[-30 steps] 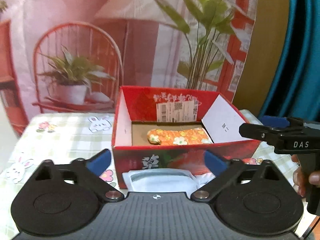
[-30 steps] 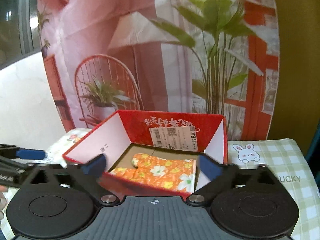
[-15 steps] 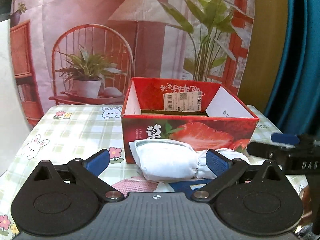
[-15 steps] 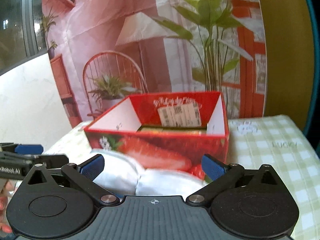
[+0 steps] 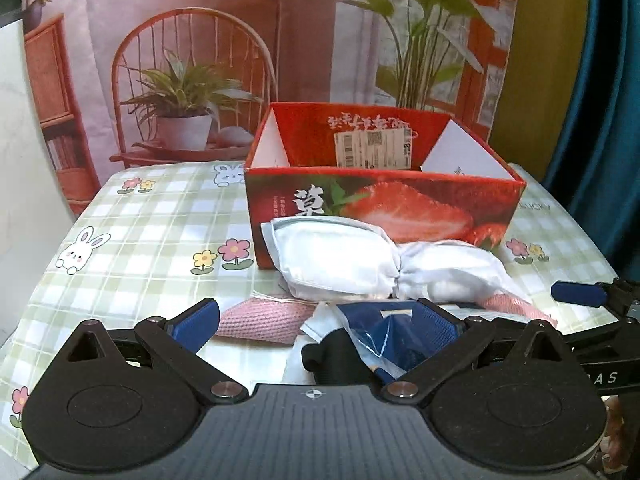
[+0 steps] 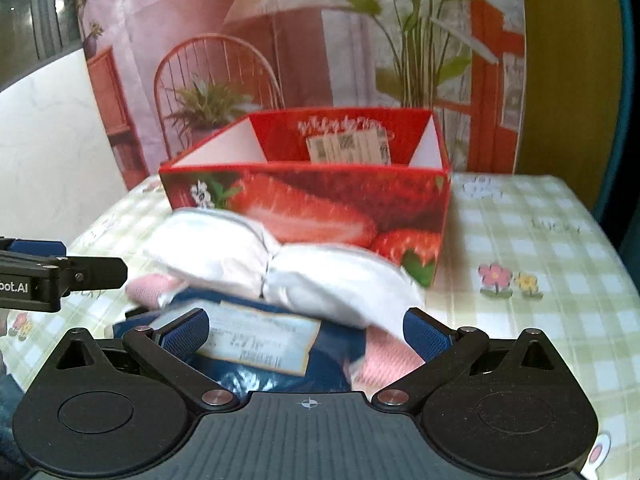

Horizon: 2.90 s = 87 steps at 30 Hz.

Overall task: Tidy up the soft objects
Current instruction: 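Move the right tool back down to the blue plastic-wrapped package, then close the right gripper on the blue plastic-wrapped package, then lift the blue package into the red box and open the right gripper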

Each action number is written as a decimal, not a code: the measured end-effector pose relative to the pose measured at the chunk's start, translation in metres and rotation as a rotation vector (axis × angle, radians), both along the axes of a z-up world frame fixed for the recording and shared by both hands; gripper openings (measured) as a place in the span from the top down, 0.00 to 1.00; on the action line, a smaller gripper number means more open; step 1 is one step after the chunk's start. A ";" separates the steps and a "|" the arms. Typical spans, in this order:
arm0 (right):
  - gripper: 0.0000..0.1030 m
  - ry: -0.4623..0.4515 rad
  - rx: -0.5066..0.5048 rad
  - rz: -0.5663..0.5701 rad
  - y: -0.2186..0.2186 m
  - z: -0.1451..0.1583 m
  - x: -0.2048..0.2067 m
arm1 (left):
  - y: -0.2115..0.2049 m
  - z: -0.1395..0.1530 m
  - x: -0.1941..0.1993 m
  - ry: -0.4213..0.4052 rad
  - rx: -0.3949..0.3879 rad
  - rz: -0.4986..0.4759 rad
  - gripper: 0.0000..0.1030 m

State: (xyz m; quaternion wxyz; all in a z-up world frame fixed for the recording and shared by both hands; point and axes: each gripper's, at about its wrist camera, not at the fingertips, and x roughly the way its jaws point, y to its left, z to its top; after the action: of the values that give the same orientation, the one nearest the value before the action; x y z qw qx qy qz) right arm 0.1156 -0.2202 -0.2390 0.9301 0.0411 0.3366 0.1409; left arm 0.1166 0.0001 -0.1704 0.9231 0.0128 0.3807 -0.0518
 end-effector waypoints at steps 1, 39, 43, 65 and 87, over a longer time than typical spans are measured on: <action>0.00 0.017 0.014 0.001 -0.002 -0.002 0.000 | 0.000 0.000 -0.002 -0.012 -0.002 -0.010 0.00; 0.41 0.097 0.094 0.092 -0.006 -0.021 -0.017 | 0.001 -0.056 -0.002 0.206 -0.373 -0.128 0.47; 0.49 0.083 0.086 0.114 -0.002 -0.017 -0.020 | 0.003 -0.057 -0.002 0.206 -0.373 -0.111 0.48; 0.54 -0.102 0.061 0.187 0.007 0.037 -0.034 | 0.015 -0.003 -0.015 -0.027 -0.403 -0.167 0.54; 0.54 -0.283 0.003 0.228 0.008 0.098 0.016 | 0.011 0.048 0.035 -0.163 -0.389 -0.222 0.53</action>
State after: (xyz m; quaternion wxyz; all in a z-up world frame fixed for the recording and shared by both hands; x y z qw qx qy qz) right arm 0.1312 -0.2123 -0.1412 0.9461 -0.0160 0.2048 0.2505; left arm 0.1520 0.0112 -0.1222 0.9245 -0.1191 0.2842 -0.2243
